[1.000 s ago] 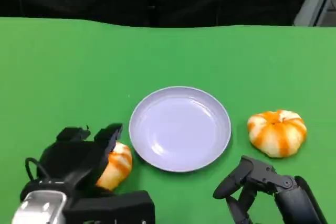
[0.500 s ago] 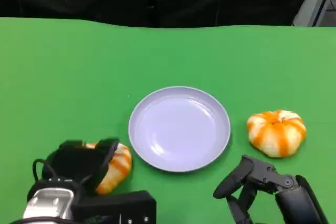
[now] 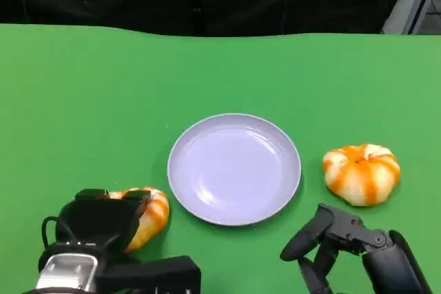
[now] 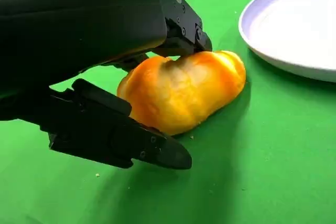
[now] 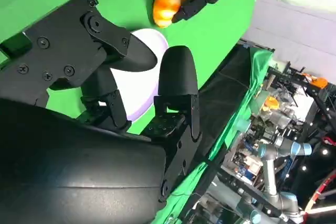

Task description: Grasp the bread from the table and place it into the plate.

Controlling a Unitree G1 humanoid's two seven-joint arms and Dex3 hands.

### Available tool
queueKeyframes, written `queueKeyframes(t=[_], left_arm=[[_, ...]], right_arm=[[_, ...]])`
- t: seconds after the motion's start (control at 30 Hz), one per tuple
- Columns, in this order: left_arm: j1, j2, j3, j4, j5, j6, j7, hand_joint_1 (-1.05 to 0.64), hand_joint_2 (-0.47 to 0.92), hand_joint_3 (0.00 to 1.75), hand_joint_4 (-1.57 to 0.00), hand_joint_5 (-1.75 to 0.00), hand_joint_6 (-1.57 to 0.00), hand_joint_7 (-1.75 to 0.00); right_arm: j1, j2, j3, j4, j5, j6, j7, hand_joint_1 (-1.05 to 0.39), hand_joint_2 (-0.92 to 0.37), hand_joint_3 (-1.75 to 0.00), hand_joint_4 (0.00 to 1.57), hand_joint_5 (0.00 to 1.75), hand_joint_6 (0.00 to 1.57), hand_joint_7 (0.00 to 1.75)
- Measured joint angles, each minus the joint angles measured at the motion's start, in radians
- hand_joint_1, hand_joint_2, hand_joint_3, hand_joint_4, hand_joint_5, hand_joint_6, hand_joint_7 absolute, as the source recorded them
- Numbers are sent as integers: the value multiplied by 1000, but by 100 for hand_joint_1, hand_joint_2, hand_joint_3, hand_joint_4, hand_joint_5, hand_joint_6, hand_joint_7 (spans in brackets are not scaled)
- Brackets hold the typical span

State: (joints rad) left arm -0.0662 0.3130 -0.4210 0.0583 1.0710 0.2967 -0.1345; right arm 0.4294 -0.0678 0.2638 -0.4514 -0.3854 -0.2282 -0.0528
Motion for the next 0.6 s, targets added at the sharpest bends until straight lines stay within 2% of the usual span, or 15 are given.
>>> queueKeyframes(t=[0.03,0.07,0.1,0.13,0.17,0.2,0.23,0.27,0.3,0.37,0.6], left_arm=[[-2,0,2,15,-14,-11,28,-40,92,15,-65,-34,-70,-7],[-4,0,6,29,-26,-24,56,-29,92,16,-76,-75,-89,-11],[-4,-1,20,45,-57,-52,102,-25,92,17,-73,-101,-97,-9],[-2,-1,35,59,-87,-87,152,-21,92,19,-77,-121,-109,-12],[2,-2,55,75,-122,-131,210,-17,86,36,-80,-146,-119,-18],[9,-2,75,93,-162,-180,274,-16,78,53,-81,-155,-121,-22],[13,-2,89,108,-191,-219,323,-15,67,76,-82,-164,-122,-33],[16,-2,100,120,-213,-252,364,-14,56,98,-84,-170,-115,-54],[20,-2,107,122,-229,-278,392,-15,51,110,-85,-172,-108,-72],[23,-1,112,122,-247,-316,431,-16,45,121,-85,-174,-101,-91],[41,-1,146,47,-281,-377,483,-14,38,130,-87,-175,-96,-107]], right_arm=[[0,0,0,0,0,0,0,-13,-43,-117,84,157,73,119],[0,0,0,0,0,0,0,-13,-43,-118,84,158,73,119],[0,0,0,0,0,0,0,-14,-43,-118,84,158,73,119],[0,0,0,0,0,0,0,-14,-43,-118,85,159,73,119],[0,0,0,0,0,0,0,-14,-42,-117,85,160,74,119],[1,0,0,-1,0,0,0,-14,-42,-117,85,160,74,119],[1,0,0,-1,0,0,0,-15,-42,-117,85,160,74,119],[1,0,0,-1,0,0,0,-15,-42,-117,85,160,74,119],[1,-1,0,-1,0,0,0,-15,-42,-117,85,160,74,119],[0,-1,0,-1,-1,0,0,-15,-43,-117,85,160,74,119],[0,-1,0,-2,0,7,0,-14,-43,-117,85,159,73,120]])
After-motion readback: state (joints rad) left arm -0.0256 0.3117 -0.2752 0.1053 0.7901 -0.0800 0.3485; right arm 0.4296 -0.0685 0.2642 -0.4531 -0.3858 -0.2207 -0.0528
